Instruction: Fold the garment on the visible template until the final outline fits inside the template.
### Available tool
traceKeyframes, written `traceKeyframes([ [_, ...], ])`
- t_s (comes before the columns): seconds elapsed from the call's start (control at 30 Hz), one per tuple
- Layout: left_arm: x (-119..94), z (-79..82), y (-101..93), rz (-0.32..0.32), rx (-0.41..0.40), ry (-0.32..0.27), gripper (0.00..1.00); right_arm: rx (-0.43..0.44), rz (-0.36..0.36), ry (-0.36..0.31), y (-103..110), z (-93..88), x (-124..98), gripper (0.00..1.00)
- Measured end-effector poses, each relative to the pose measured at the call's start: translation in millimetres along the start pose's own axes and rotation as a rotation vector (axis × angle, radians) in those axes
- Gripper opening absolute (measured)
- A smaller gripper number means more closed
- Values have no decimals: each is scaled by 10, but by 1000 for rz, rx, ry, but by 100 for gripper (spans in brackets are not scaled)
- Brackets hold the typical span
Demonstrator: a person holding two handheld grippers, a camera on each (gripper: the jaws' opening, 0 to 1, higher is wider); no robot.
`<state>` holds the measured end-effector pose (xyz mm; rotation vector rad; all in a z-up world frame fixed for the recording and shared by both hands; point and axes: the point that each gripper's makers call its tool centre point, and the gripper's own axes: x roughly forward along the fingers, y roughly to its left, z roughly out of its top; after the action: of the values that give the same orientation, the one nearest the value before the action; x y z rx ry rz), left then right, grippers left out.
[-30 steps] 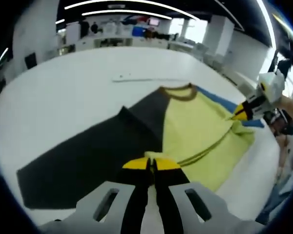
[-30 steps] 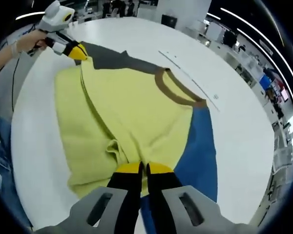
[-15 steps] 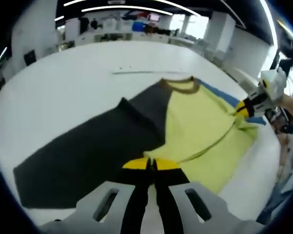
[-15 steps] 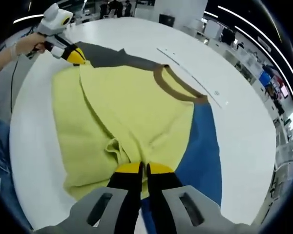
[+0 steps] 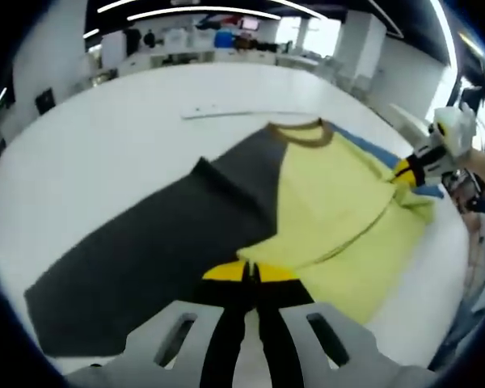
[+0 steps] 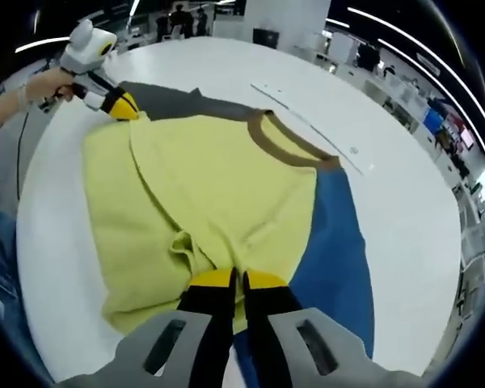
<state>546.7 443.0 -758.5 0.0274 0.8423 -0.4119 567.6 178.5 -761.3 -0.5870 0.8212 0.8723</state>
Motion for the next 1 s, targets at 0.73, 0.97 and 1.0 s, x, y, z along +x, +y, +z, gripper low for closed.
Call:
traceKeyframes([
  [0.73, 37, 56, 45, 29, 26, -23, 0, 80, -19, -54, -91, 65, 53, 7],
  [0.97, 31, 57, 25, 30, 44, -29, 1, 139, -24, -72, -89, 55, 46, 7],
  [1.0, 29, 57, 22, 28, 38, -33, 1, 147, -24, -74, -90, 54, 47, 7],
])
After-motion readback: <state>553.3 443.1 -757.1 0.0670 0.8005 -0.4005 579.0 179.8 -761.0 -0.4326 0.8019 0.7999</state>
